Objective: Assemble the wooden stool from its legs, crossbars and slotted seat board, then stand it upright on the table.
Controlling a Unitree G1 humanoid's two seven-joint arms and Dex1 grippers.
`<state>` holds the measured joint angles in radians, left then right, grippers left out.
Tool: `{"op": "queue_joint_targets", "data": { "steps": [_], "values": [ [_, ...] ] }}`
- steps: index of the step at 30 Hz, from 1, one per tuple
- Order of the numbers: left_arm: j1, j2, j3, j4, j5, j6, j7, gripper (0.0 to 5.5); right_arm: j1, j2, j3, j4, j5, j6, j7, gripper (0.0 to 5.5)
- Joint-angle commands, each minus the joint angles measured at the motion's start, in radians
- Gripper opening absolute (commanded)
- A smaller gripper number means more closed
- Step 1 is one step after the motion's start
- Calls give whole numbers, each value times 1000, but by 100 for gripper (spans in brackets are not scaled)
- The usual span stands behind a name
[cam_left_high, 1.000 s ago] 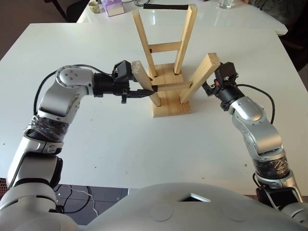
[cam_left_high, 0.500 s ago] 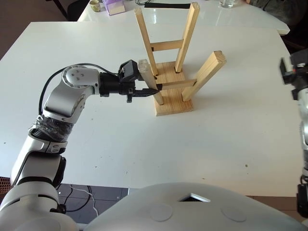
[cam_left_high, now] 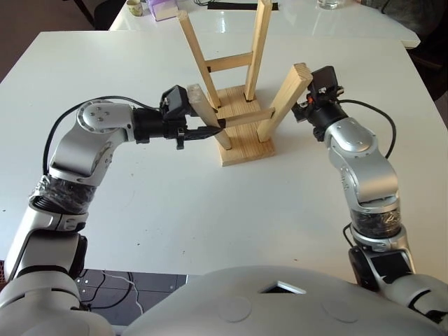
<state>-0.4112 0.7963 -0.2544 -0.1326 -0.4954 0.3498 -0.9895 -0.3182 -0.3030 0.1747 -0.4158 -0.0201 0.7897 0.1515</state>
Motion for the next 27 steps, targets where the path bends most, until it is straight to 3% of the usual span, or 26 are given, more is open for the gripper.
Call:
{"op": "queue_joint_targets", "data": {
  "steps": [1, 4, 7, 13, 17, 20, 23, 27],
  "values": [
    [104, -114, -169, -231, -29, 228, 81, 205, -41, -38, 89, 58, -16, -225, 117, 336],
    [99, -187, -129, -296, -98, 319, 185, 205, 19, -122, 65, 229, -80, -363, 110, 336],
    [114, -194, -115, -323, -92, 357, 201, 265, 90, -236, -10, 292, -95, -455, 150, 338],
    [138, -255, -38, -378, -190, 475, 272, 367, 153, -343, -109, 350, -85, -540, 234, 338],
    [155, -242, -36, -406, -200, 477, 241, 367, 212, -364, -102, 350, -87, -561, 287, 338],
    [212, -169, 35, -437, -229, 474, 197, 367, 333, -442, -101, 251, -60, -573, 411, 338],
    [359, -2, 124, -423, -168, 376, 71, 367, 474, -521, -161, 114, 16, -561, 542, 338],
    [484, 101, 235, -225, -64, 207, -23, 367, 619, -572, -243, -28, 85, -522, 633, 338]
  ]
}}
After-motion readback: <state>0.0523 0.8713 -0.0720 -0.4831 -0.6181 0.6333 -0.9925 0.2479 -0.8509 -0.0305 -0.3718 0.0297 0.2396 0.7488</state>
